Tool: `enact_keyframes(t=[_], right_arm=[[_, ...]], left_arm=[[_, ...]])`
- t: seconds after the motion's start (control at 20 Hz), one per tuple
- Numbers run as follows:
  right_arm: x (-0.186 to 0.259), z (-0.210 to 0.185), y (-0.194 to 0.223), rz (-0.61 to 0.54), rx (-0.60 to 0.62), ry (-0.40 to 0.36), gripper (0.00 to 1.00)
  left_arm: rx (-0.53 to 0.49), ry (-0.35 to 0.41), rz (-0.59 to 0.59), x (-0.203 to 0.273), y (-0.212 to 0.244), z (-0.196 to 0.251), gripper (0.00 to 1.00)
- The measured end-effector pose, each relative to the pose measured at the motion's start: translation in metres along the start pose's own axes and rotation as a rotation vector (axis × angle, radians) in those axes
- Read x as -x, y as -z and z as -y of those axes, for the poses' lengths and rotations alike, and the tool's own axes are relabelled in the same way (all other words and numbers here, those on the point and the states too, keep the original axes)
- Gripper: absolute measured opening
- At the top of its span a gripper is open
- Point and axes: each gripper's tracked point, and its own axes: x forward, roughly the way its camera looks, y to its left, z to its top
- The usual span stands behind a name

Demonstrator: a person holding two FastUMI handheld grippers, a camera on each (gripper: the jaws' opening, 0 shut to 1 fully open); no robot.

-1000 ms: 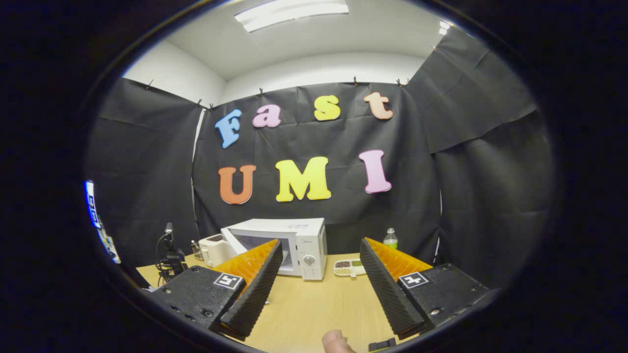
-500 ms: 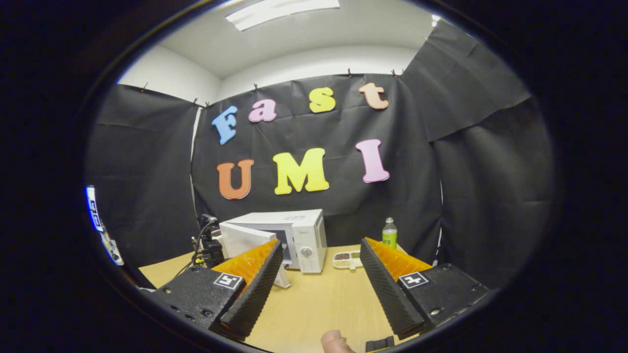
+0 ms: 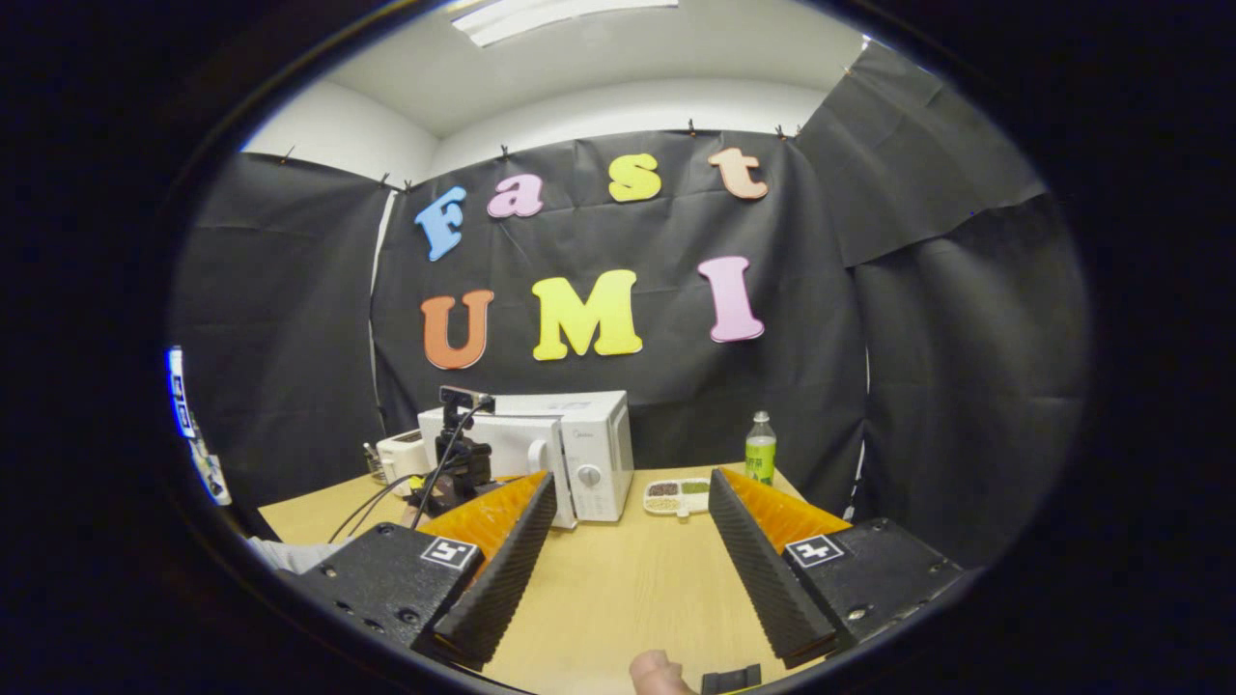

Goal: Open the microwave oven with the left hand, put the food in, and close the microwave oven.

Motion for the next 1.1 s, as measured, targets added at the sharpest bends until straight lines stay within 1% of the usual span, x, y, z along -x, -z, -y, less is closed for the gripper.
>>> enact_keyframes(t=[0.05,0.1,0.15,0.2,0.25,0.35,0.4,0.45,0.5,0.55,0.6,0.7,0.85,0.95,1.0,1.05,1.1], right_arm=[[-0.002,0.001,0.004,-0.005,0.012,0.004,1.0],[-0.004,0.001,0.008,-0.011,0.019,0.003,0.92],[-0.005,0.001,0.011,-0.018,0.017,0.0,1.0],[-0.006,0.001,0.015,-0.028,0.011,-0.006,0.92],[-0.007,0.001,0.018,-0.037,0.001,-0.01,1.0],[-0.01,0.004,0.024,-0.053,-0.012,-0.006,1.0],[-0.011,0.005,0.027,-0.063,-0.014,-0.002,0.92],[-0.012,0.007,0.029,-0.069,-0.02,0.002,0.92],[-0.011,0.007,0.029,-0.072,-0.023,0.007,0.92],[-0.011,0.008,0.029,-0.072,-0.022,0.01,0.92],[-0.011,0.009,0.03,-0.074,-0.021,0.014,1.0],[-0.011,0.009,0.035,-0.088,-0.024,0.015,1.0],[-0.011,0.009,0.034,-0.093,-0.028,0.022,1.0],[-0.012,0.008,0.033,-0.091,-0.03,0.027,1.0],[-0.012,0.007,0.032,-0.091,-0.032,0.028,0.92],[-0.012,0.005,0.032,-0.091,-0.034,0.029,1.0],[-0.011,0.002,0.031,-0.09,-0.035,0.028,0.92]], left_arm=[[-0.004,-0.021,-0.01,-0.007,0.002,-0.001,0.0],[-0.012,-0.045,-0.015,-0.011,0.002,-0.004,0.0],[-0.014,-0.067,-0.023,-0.013,0.003,-0.006,0.0],[-0.012,-0.078,-0.011,-0.016,0.0,-0.006,0.01],[-0.007,-0.081,-0.015,-0.016,0.002,-0.006,0.01],[-0.019,-0.092,-0.007,-0.019,0.002,-0.009,0.0],[-0.035,-0.119,-0.017,-0.023,0.005,-0.015,0.01],[-0.022,-0.116,-0.053,-0.024,0.015,-0.016,0.0],[-0.02,-0.115,-0.031,-0.023,0.008,-0.013,0.01],[-0.026,-0.119,-0.039,-0.024,0.01,-0.011,0.01],[-0.028,-0.126,-0.039,-0.024,0.011,-0.012,0.01],[-0.01,-0.142,-0.052,-0.021,0.015,-0.013,0.01],[0.0,-0.151,-0.028,0.001,0.008,-0.011,0.01],[0.016,-0.137,-0.003,0.02,-0.001,-0.007,0.01],[0.029,-0.132,0.014,0.031,-0.008,-0.006,0.01],[0.042,-0.127,0.031,0.043,-0.015,-0.006,0.01],[0.057,-0.12,0.046,0.057,-0.021,-0.004,0.01]])
